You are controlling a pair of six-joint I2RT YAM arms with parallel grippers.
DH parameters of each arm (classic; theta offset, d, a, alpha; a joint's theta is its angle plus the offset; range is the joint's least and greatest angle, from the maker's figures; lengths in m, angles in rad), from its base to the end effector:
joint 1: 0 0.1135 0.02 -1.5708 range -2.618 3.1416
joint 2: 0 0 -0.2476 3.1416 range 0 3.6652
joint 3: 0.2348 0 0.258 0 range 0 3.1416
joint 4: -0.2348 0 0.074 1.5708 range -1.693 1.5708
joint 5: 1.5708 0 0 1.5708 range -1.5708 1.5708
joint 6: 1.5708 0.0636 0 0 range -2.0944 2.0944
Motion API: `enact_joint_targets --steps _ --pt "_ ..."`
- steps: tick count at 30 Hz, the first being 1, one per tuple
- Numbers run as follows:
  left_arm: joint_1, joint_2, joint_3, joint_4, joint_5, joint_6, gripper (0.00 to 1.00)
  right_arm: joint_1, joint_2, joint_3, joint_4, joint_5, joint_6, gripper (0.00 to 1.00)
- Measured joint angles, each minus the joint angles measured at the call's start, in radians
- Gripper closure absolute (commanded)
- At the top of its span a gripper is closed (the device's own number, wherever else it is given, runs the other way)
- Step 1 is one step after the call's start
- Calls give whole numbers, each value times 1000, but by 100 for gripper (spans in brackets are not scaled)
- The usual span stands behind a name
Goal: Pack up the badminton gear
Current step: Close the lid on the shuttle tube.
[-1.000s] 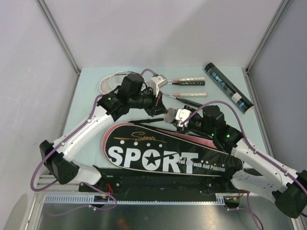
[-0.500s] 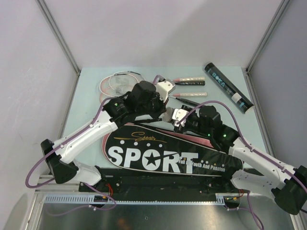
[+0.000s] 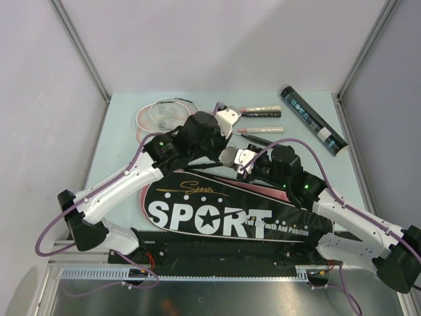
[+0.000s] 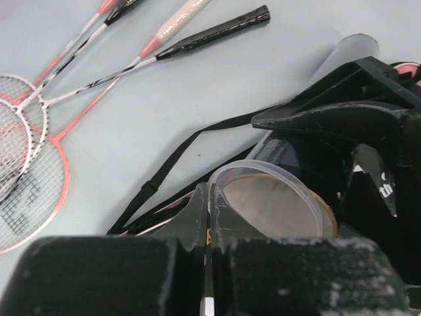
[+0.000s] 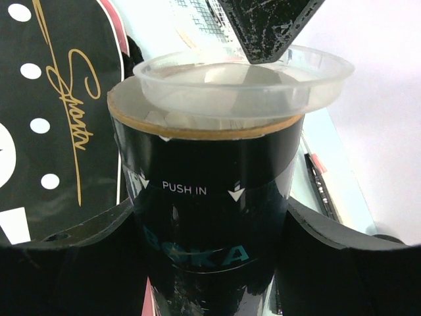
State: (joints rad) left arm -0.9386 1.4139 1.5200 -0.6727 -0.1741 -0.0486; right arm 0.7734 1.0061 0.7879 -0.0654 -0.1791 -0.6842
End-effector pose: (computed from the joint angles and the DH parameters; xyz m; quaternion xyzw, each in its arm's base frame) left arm 0.2097 -0.2676 0.3710 0.3381 0.8062 -0.1601 0.4583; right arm 0.1900 0.2013 0.2887 -0.5706 0.5586 0.0981 0.5939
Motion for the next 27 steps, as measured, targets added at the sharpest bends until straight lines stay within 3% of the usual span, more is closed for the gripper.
enact_joint_targets --steps 9,27 --pt "9 -5 -8 10 81 23 100 -1 0 0 -5 15 2 92" --pt "-48 -23 -47 30 -21 156 100 -5 0 0 -2 -6 0 92"
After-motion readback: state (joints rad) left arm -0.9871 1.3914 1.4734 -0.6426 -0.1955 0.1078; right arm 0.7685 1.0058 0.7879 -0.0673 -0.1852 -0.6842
